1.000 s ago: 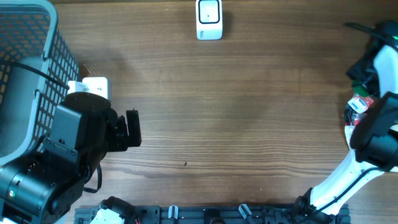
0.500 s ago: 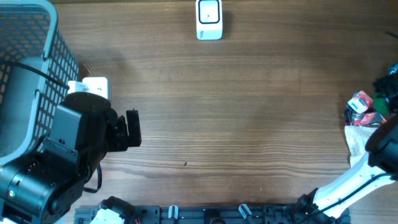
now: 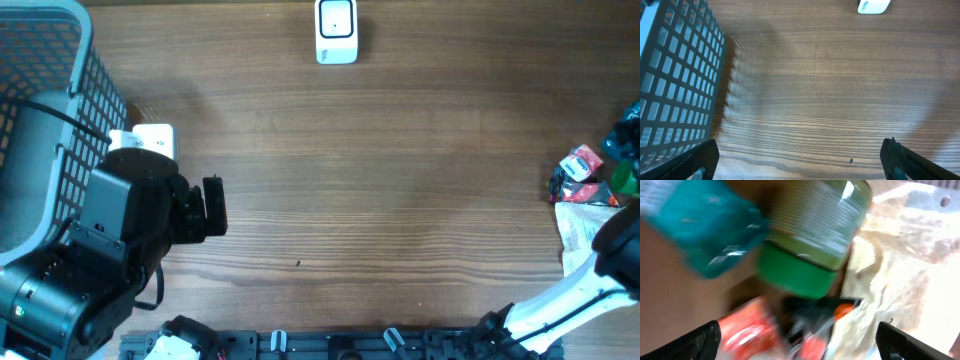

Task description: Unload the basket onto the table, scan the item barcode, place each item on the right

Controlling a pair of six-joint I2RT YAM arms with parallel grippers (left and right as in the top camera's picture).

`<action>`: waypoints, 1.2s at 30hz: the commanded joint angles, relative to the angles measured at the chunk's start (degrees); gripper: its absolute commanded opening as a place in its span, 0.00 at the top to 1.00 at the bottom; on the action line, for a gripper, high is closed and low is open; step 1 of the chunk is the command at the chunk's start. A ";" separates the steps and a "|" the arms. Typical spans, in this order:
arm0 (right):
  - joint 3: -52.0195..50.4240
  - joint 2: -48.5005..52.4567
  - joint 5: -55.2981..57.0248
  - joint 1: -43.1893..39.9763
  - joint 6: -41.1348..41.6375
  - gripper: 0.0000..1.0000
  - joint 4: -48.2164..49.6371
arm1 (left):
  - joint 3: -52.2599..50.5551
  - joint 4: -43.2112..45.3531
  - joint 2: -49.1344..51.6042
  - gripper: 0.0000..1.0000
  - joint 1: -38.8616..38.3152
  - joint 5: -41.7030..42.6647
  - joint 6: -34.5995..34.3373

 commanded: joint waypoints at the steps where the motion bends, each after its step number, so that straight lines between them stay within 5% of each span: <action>1: 9.22 -15.21 -12.57 0.20 -3.82 0.00 2.08 | -0.26 -0.09 -0.31 0.00 0.20 -0.76 -0.48; 5: 15.08 -28.24 -25.24 0.20 -3.58 0.00 12.15 | -0.26 -0.39 -0.31 0.00 0.20 -0.74 -0.50; 11: 15.54 -43.98 -26.60 0.20 5.51 0.00 32.11 | -0.26 -0.44 -0.31 0.00 0.20 -0.74 -0.50; 16: 15.54 -48.04 -26.16 2.49 3.32 0.00 28.61 | -0.26 1.22 -0.31 0.00 0.20 -3.17 1.99; 22: 15.52 -49.77 -17.90 18.82 -13.33 0.00 24.46 | -0.26 14.08 -0.02 0.00 0.20 -5.38 2.99; 29: 15.52 -54.77 1.84 33.18 -17.49 0.00 26.43 | -0.26 40.00 -0.02 0.00 0.20 -26.49 12.46; 36: 15.52 -58.93 14.47 41.83 -29.79 0.00 29.81 | -0.26 60.19 -0.79 0.00 0.15 -27.10 21.03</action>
